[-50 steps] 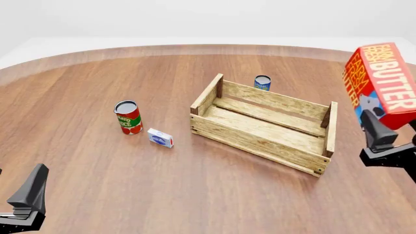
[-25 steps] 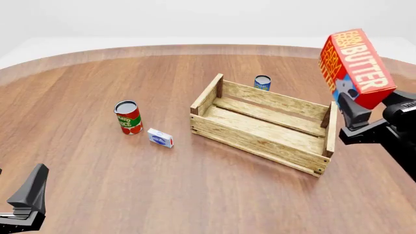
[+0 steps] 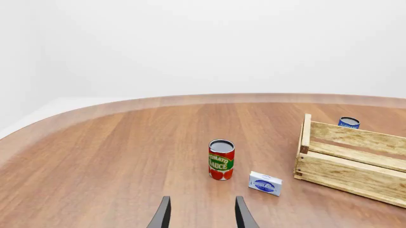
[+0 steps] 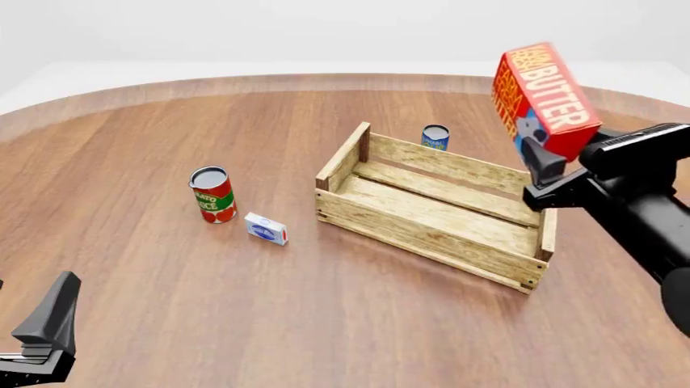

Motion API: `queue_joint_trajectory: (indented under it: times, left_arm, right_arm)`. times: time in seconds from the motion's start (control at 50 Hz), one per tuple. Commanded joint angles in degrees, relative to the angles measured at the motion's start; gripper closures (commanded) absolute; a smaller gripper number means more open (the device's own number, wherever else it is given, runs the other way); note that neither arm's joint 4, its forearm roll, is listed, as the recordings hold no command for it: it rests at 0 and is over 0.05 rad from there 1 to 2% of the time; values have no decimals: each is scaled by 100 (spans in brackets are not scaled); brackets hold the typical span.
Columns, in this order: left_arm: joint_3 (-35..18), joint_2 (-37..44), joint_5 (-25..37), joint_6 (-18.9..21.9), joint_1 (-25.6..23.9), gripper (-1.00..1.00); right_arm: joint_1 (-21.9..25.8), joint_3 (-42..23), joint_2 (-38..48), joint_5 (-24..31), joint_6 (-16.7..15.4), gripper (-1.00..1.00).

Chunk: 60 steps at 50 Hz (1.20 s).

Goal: Pick up the butter and put it in the tray.

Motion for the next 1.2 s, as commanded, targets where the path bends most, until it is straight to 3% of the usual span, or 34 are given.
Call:
queue_joint_trajectory:
  times: [0.02, 1.2]
  left_arm:
    - [0, 0, 0, 0, 0, -100]
    - [0, 0, 0, 0, 0, -100]
  right_arm:
    - [84, -340, 514, -243, 141, 100]
    - [596, -1403, 2607, -472, 514, 100]
